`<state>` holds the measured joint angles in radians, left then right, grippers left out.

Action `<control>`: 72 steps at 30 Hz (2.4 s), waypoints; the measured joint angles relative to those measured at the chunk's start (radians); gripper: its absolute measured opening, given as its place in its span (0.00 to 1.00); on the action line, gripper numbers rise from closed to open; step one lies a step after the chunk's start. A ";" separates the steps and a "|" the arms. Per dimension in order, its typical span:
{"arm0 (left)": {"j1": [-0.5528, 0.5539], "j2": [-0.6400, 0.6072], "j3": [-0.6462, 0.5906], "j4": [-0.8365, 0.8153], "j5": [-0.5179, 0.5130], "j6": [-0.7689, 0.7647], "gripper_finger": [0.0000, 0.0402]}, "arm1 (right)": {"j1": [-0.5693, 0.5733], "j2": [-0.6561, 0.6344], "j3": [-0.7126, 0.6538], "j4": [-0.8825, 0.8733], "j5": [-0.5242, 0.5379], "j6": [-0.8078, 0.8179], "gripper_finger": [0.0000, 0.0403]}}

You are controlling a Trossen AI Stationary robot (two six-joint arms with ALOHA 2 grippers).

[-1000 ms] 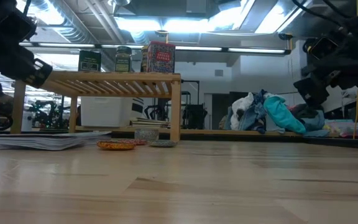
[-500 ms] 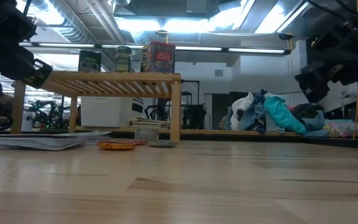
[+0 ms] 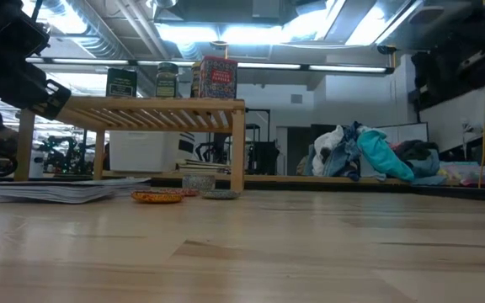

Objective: Shelf spices
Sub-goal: Return to Home Position

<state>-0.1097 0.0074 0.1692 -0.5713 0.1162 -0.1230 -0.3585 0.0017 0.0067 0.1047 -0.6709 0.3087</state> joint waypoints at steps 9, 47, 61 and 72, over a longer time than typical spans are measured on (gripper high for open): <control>-0.001 0.000 0.000 0.000 0.000 0.000 0.00 | -0.001 0.000 0.000 -0.025 -0.001 0.000 0.63; -0.061 0.000 -0.005 0.039 -0.210 0.054 0.00 | -0.002 0.000 0.000 -0.029 -0.002 0.000 0.63; -0.061 0.000 -0.004 0.038 -0.217 0.052 0.00 | -0.002 0.000 0.000 -0.030 -0.002 0.001 0.63; -0.061 0.000 -0.003 0.037 -0.217 0.052 0.00 | -0.002 0.000 0.000 -0.030 -0.002 0.000 0.63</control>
<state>-0.1703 0.0073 0.1661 -0.5346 -0.1005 -0.0708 -0.3603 0.0021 0.0071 0.0746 -0.6727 0.3092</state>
